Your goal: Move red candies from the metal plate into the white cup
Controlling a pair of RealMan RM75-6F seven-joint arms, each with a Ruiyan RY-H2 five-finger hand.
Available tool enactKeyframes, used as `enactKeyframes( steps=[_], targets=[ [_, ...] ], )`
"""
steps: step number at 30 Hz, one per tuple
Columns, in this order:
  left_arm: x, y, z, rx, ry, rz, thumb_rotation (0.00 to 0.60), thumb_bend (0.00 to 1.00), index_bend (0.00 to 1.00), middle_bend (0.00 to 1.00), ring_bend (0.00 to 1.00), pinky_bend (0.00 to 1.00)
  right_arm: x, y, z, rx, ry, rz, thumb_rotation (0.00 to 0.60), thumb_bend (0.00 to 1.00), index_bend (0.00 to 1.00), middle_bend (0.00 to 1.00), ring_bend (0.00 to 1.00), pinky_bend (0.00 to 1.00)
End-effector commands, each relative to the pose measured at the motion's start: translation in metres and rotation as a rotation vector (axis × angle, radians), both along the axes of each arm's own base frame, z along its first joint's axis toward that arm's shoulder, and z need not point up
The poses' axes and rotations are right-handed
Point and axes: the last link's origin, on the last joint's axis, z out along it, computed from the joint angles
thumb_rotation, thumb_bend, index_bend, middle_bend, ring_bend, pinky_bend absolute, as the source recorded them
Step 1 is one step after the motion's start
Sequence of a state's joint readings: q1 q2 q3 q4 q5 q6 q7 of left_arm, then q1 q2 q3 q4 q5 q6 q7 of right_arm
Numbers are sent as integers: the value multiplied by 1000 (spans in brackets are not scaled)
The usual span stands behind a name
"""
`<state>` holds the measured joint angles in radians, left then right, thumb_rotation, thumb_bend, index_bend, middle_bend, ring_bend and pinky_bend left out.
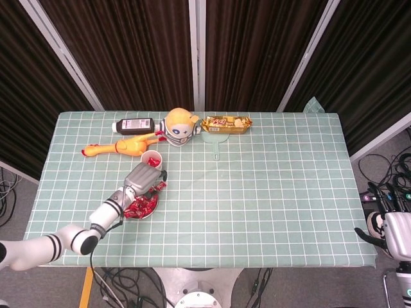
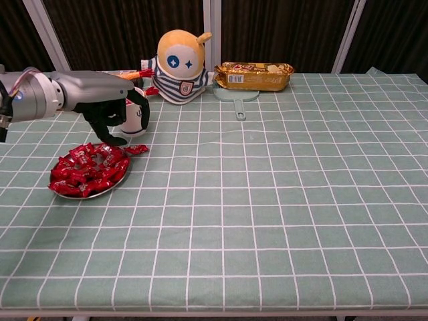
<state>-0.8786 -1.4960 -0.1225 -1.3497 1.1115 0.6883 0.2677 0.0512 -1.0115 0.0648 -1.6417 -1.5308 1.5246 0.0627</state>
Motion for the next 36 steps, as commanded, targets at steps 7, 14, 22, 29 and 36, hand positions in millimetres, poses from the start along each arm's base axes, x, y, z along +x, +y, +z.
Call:
enactKeyframes(
  steps=[7, 14, 22, 29, 36],
  targets=[
    [-11, 5, -11, -26, 124, 70, 600, 351, 411, 1000, 976, 1000, -1, 0, -1, 3, -1, -3, 600, 30, 14, 201, 8, 190],
    [-10, 7, -16, -39, 147, 98, 600, 352, 408, 1000, 975, 1000, 0, 1, 0, 1, -1, -4, 600, 30, 18, 202, 9, 192],
    [-12, 8, -24, -28, 200, 86, 600, 352, 407, 1000, 975, 1000, -1, 2, 0, 1, 0, -9, 600, 30, 22, 205, 8, 194],
    [-1, -3, -23, -76, 164, 74, 600, 352, 417, 1000, 974, 1000, -1, 0, -2, 5, 1, -9, 600, 30, 22, 205, 9, 195],
    [11, -15, -24, -98, 137, 31, 600, 350, 424, 1000, 974, 1000, 0, -1, -2, 4, 3, -10, 600, 30, 22, 205, 8, 195]
  ],
)
